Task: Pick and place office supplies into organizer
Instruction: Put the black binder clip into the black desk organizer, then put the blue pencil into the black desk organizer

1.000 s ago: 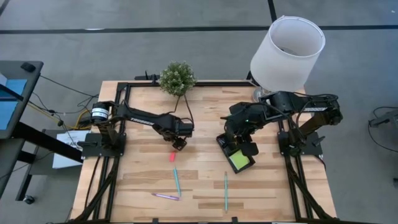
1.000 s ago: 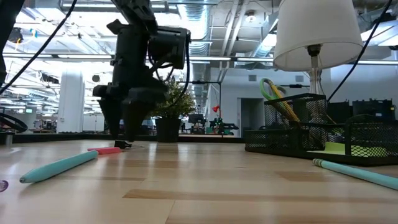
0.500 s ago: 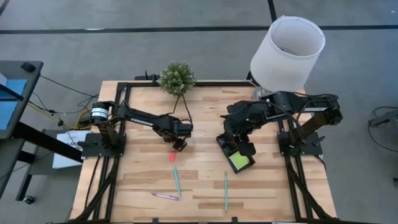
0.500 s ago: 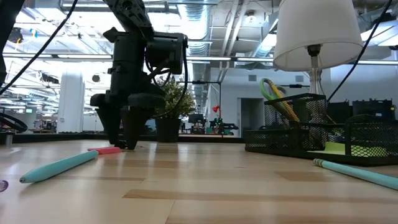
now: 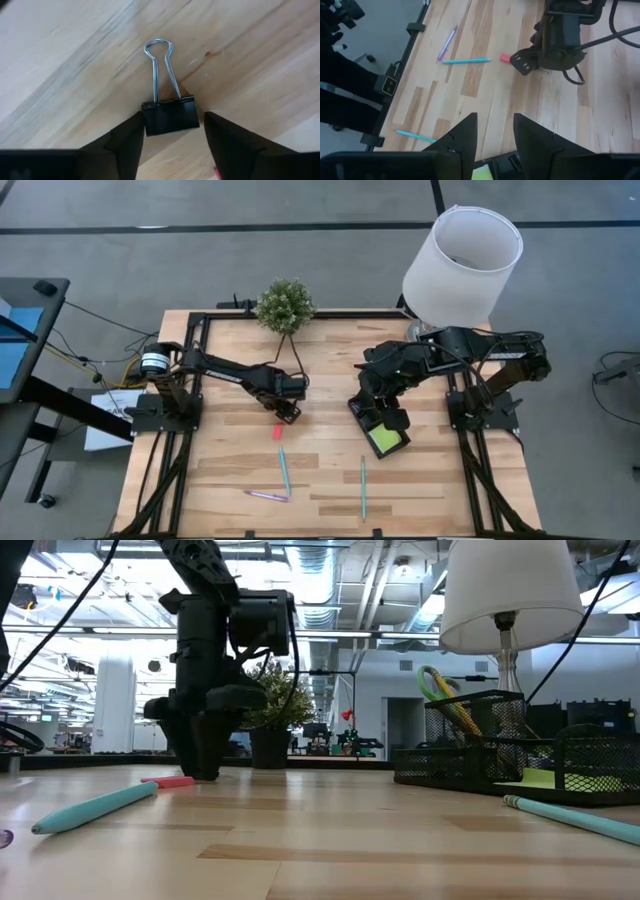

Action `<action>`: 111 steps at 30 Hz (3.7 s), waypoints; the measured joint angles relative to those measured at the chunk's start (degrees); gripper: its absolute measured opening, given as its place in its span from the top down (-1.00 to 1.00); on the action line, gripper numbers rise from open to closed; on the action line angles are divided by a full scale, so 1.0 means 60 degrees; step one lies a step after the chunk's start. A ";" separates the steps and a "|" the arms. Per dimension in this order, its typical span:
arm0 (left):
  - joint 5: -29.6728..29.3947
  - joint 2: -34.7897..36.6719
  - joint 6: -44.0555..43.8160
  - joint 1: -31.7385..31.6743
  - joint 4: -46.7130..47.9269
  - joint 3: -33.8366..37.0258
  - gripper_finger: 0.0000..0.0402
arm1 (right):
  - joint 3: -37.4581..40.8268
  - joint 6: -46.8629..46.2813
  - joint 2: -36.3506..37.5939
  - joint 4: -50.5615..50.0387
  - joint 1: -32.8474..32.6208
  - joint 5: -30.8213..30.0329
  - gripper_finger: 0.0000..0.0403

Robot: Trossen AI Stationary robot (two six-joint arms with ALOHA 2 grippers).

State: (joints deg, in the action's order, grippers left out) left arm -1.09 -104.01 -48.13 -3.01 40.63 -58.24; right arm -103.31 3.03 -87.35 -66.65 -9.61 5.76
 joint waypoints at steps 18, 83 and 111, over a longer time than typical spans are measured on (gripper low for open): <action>-0.0302 -0.0061 0.0337 0.0011 -0.0198 -0.0186 0.25 | 0.0000 0.0000 0.0000 -0.0011 -0.0004 0.0000 0.41; 0.1380 -0.3056 0.3426 0.0645 -0.5012 -0.5128 -0.06 | 0.0004 -0.0003 -0.0004 0.1132 -0.0003 0.0001 0.41; 0.0636 -0.2960 0.6982 0.0318 0.2170 -0.9223 0.42 | -0.0142 -0.1058 0.0071 0.1186 -0.0087 -0.0421 0.41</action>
State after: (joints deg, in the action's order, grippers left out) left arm 2.72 -121.77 -6.24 -1.10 53.65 -113.58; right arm -104.16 -3.32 -86.93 -59.54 -10.13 3.24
